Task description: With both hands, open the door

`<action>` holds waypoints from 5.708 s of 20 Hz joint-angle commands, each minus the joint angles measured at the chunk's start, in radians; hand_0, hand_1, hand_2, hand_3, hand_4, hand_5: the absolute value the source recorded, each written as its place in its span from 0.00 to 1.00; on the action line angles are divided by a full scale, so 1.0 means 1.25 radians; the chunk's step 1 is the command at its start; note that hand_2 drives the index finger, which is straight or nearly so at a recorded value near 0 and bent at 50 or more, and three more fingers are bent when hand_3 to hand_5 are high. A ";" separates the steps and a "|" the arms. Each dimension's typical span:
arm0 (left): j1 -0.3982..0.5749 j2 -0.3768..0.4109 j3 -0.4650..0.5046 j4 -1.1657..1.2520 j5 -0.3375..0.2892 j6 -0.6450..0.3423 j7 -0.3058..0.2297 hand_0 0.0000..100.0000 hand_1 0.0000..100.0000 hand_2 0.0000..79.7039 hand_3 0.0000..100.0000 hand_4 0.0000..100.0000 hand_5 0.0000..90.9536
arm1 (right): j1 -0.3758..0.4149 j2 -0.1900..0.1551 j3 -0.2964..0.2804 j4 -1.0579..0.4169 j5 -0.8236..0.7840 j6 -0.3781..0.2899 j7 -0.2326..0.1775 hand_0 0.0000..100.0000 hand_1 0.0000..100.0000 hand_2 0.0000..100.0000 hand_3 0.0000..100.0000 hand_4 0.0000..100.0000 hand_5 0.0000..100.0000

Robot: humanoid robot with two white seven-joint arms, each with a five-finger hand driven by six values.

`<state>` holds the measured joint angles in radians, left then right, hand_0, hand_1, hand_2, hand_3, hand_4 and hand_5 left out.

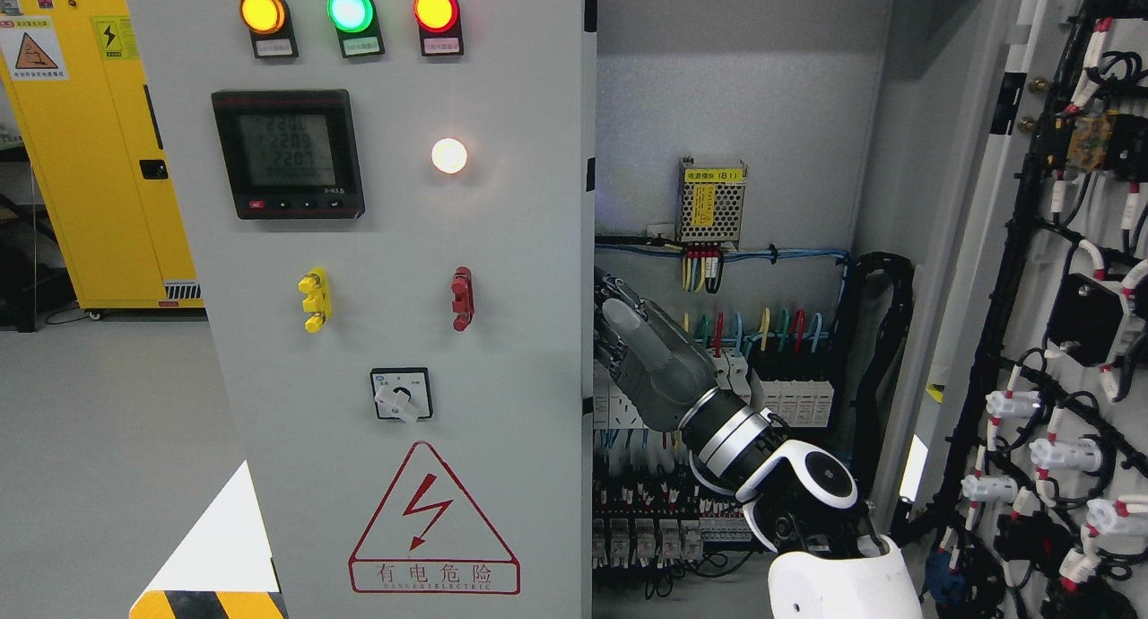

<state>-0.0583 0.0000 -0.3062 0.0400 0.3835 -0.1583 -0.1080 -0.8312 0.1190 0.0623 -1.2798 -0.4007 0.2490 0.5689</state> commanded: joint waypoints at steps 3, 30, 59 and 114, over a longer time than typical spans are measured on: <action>0.001 0.002 0.001 0.001 0.000 0.000 0.000 0.12 0.56 0.00 0.00 0.00 0.00 | -0.004 -0.001 -0.006 0.008 -0.002 0.001 0.017 0.00 0.50 0.04 0.00 0.00 0.00; 0.001 0.001 0.001 0.001 0.001 0.000 -0.001 0.12 0.56 0.00 0.00 0.00 0.00 | 0.016 -0.014 0.009 -0.049 -0.099 0.044 0.107 0.00 0.50 0.04 0.00 0.00 0.00; 0.002 0.001 0.001 0.001 0.001 0.000 -0.001 0.12 0.56 0.00 0.00 0.00 0.00 | 0.269 -0.022 0.560 -0.300 -0.100 0.046 0.051 0.00 0.50 0.04 0.00 0.00 0.00; 0.026 0.007 0.000 -0.133 0.001 0.000 -0.001 0.12 0.56 0.00 0.00 0.00 0.00 | 0.456 -0.088 0.315 -0.375 -0.097 -0.010 -0.097 0.00 0.50 0.04 0.00 0.00 0.00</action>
<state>-0.0487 0.0000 -0.3052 0.0185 0.3865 -0.1590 -0.1086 -0.4144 0.0729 0.7110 -1.6370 -0.5272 0.2503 0.4440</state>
